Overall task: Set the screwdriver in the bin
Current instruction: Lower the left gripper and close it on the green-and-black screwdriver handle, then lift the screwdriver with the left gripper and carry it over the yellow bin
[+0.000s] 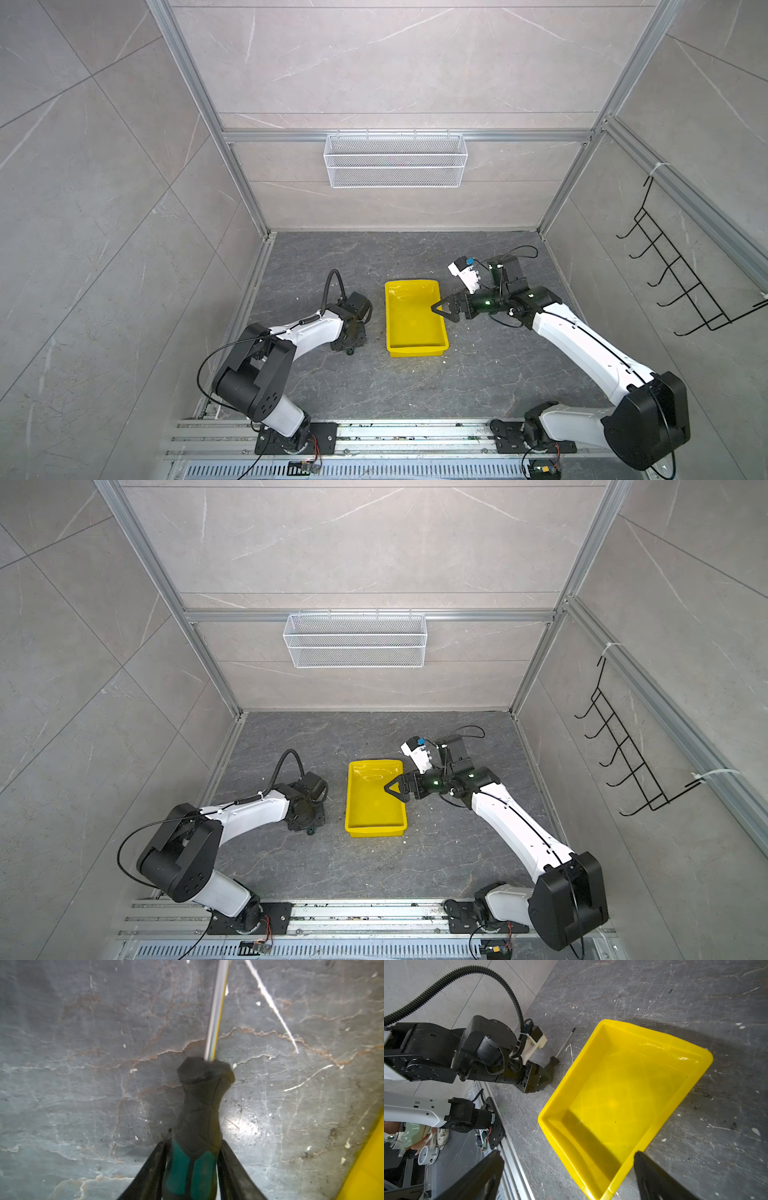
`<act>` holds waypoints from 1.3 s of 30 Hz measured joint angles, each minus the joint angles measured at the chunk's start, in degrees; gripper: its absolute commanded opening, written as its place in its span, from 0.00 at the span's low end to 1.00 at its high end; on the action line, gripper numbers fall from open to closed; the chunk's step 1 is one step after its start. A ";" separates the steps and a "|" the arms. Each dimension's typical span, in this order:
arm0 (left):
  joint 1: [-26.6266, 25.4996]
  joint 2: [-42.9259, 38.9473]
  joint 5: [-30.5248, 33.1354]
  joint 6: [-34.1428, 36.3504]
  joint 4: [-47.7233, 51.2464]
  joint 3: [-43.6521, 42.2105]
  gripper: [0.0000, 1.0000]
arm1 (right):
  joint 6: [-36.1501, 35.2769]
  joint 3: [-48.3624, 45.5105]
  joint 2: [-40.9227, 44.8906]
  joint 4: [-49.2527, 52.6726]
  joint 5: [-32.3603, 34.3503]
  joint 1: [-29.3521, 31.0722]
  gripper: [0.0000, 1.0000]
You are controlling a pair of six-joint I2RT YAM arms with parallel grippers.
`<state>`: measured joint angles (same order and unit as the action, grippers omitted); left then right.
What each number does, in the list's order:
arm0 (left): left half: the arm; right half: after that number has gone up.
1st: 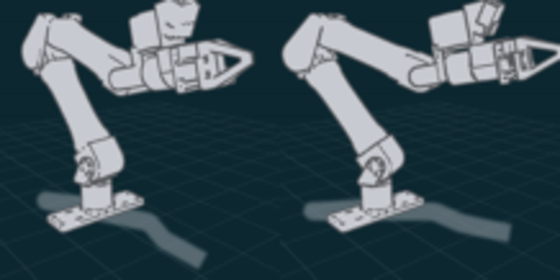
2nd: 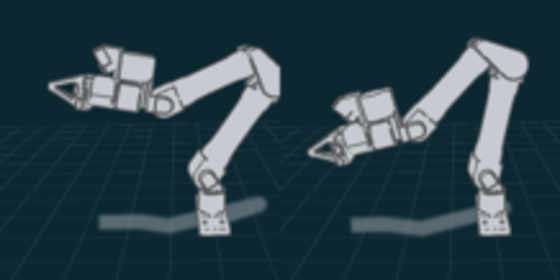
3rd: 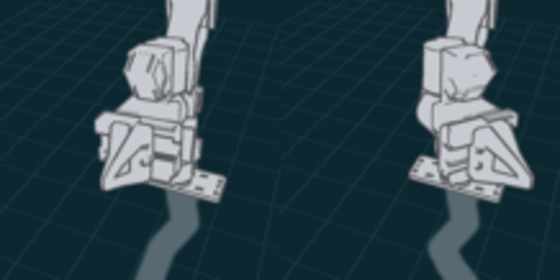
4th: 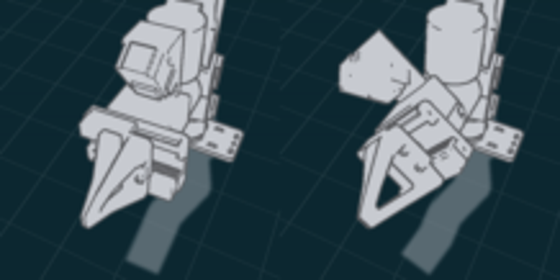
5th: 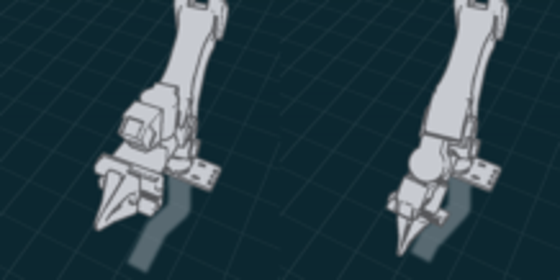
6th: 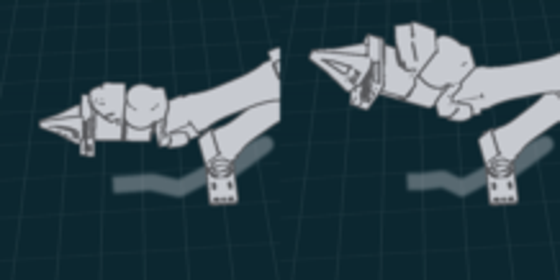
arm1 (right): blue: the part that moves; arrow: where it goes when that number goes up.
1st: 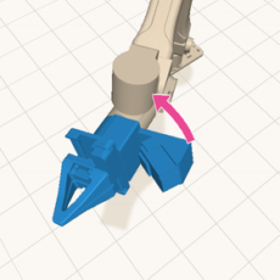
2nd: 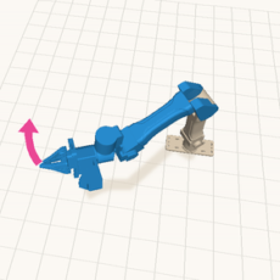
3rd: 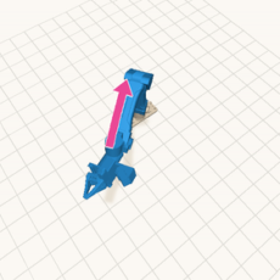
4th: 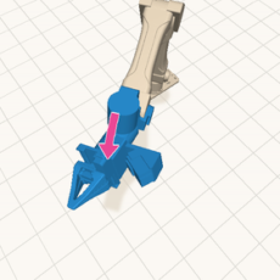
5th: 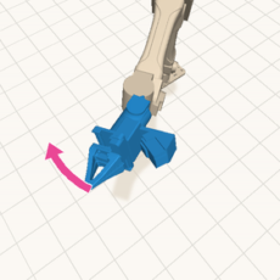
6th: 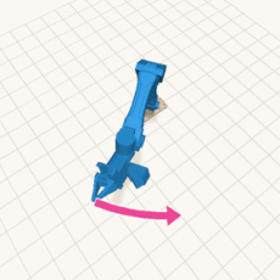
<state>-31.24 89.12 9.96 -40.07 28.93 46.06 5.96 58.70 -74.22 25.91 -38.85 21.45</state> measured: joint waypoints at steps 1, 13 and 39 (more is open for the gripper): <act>0.00 -0.39 0.00 0.00 -0.46 -0.46 0.37 | 0.07 0.00 -0.02 0.00 0.00 0.00 1.00; -0.02 -4.33 -0.09 0.20 -4.50 -4.87 0.23 | 1.99 0.00 -0.39 -0.57 -0.22 0.00 1.00; -0.02 -7.50 -0.50 0.04 3.91 -2.29 0.00 | 4.83 0.00 -0.79 -2.67 -0.59 0.00 1.00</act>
<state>-31.27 81.62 9.45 -40.03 32.84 43.77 10.79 58.70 -75.00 23.24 -39.44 21.45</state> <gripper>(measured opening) 0.356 0.995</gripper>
